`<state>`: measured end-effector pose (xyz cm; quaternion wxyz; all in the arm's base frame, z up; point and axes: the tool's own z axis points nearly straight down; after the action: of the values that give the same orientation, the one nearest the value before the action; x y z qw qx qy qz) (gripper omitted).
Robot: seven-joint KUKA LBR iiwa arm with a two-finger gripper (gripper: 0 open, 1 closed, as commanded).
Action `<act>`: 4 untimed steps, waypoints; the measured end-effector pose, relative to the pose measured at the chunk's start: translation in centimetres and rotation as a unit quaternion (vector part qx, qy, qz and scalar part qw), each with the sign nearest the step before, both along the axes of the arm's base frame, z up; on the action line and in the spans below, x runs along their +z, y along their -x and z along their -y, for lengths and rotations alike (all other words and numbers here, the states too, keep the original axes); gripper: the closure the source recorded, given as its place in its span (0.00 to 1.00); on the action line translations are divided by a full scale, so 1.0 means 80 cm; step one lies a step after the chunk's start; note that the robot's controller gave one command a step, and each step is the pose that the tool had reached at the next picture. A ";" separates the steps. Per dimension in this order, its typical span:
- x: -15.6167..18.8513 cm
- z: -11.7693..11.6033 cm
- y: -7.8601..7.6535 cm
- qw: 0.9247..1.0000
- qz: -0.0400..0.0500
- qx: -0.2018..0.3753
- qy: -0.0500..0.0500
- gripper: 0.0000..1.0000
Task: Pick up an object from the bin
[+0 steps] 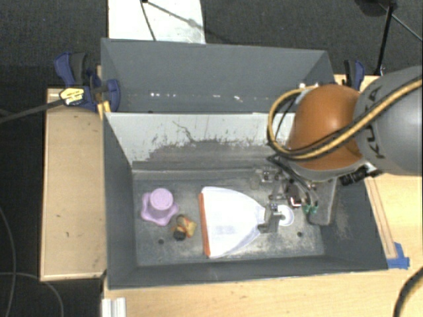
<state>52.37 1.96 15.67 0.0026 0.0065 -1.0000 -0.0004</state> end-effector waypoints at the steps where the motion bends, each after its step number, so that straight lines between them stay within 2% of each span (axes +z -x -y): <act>1: 0.006 0.000 -0.002 1.000 0.004 0.000 0.000 0.00; 2: -0.029 0.027 0.016 0.999 0.008 0.038 -0.001 0.00; 3: -0.089 0.078 -0.043 1.000 0.004 -0.008 0.000 1.00; 4: -0.089 0.078 -0.043 1.000 0.004 -0.008 0.000 1.00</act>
Offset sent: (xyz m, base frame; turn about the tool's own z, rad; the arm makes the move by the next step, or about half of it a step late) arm -0.0340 -0.0545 -0.0615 -0.1591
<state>55.80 -4.28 8.58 -0.0013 -0.0016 -1.0000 -0.0002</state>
